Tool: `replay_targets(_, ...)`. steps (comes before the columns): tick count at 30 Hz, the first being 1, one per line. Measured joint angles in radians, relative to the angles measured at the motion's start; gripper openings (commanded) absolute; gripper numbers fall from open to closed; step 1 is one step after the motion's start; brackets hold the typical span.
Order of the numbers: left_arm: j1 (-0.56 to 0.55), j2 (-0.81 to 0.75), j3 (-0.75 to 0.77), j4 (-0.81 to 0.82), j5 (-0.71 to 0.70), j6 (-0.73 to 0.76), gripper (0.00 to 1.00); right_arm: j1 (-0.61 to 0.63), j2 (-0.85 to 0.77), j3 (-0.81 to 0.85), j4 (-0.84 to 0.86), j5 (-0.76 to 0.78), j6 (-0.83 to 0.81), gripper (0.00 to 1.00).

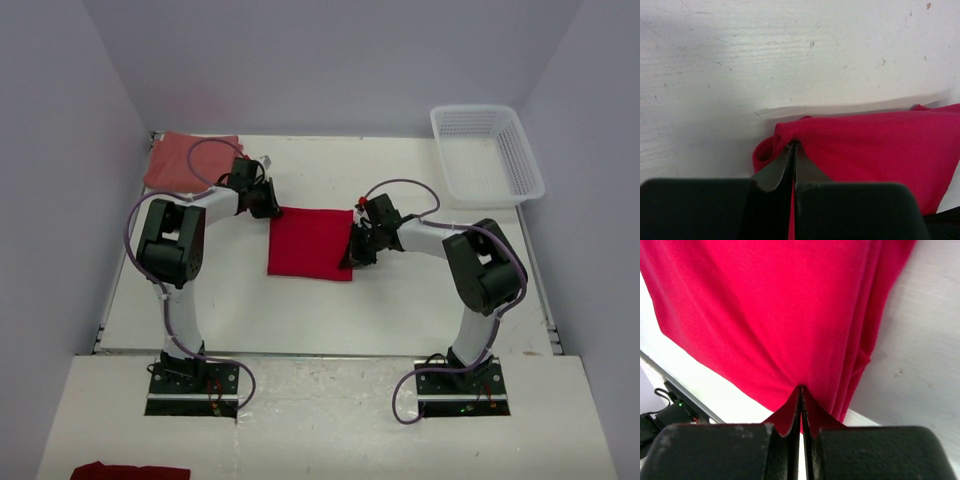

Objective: Fold and stack the t-shirts
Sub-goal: Fold the long partially folded tshirt into a neat square, then put the neatly folded tshirt into the corner of the board with the left arm

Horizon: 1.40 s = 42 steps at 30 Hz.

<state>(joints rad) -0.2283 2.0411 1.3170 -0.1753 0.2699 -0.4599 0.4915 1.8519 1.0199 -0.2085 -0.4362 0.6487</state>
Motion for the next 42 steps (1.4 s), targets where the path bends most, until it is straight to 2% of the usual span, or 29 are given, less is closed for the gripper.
replay_targets(8, 0.0, -0.005, -0.009, 0.006, 0.01, 0.0, 0.0, -0.06, -0.014, -0.001, -0.017, 0.027, -0.008, 0.0)
replay_targets(18, 0.0, -0.009, -0.015, 0.014, 0.015, 0.0, 0.0, -0.058, -0.049, -0.022, -0.026, 0.054, -0.055, 0.0)
replay_targets(19, 0.0, -0.011, -0.015, 0.014, 0.015, 0.0, 0.07, -0.058, -0.053, -0.025, -0.028, 0.058, -0.063, 0.0)
replay_targets(21, 0.0, -0.018, -0.015, 0.011, 0.012, 0.001, 0.12, -0.058, -0.056, -0.026, -0.034, 0.063, -0.074, 0.0)
replay_targets(22, 0.0, -0.026, -0.015, 0.009, 0.005, 0.001, 0.19, -0.058, -0.058, -0.026, -0.036, 0.066, -0.08, 0.0)
replay_targets(26, 0.004, -0.104, -0.021, -0.006, -0.061, 0.008, 0.25, -0.047, -0.069, -0.024, -0.051, 0.087, -0.101, 0.0)
replay_targets(27, 0.005, -0.125, -0.023, -0.01, -0.09, 0.008, 0.38, -0.043, -0.073, -0.022, -0.059, 0.09, -0.107, 0.0)
replay_targets(31, 0.01, -0.311, -0.061, -0.012, -0.179, 0.005, 0.55, -0.014, -0.09, -0.006, -0.088, 0.119, -0.127, 0.0)
replay_targets(34, 0.011, -0.455, -0.106, -0.013, -0.241, -0.011, 0.6, 0.008, -0.114, 0.005, -0.107, 0.137, -0.139, 0.06)
replay_targets(38, 0.014, -0.582, -0.205, -0.003, -0.219, -0.042, 0.61, 0.017, -0.12, 0.053, -0.145, 0.144, -0.156, 0.09)
replay_targets(39, 0.014, -0.596, -0.239, -0.001, -0.198, -0.047, 0.56, 0.017, -0.12, 0.069, -0.157, 0.151, -0.158, 0.09)
replay_targets(40, 0.014, -0.6, -0.269, -0.004, -0.18, -0.055, 0.53, 0.017, -0.119, 0.084, -0.164, 0.156, -0.161, 0.05)
replay_targets(41, 0.014, -0.6, -0.301, -0.002, -0.159, -0.058, 0.47, 0.017, -0.117, 0.101, -0.175, 0.158, -0.165, 0.0)
replay_targets(42, 0.015, -0.599, -0.338, -0.006, -0.137, -0.063, 0.29, 0.017, -0.113, 0.124, -0.188, 0.158, -0.169, 0.0)
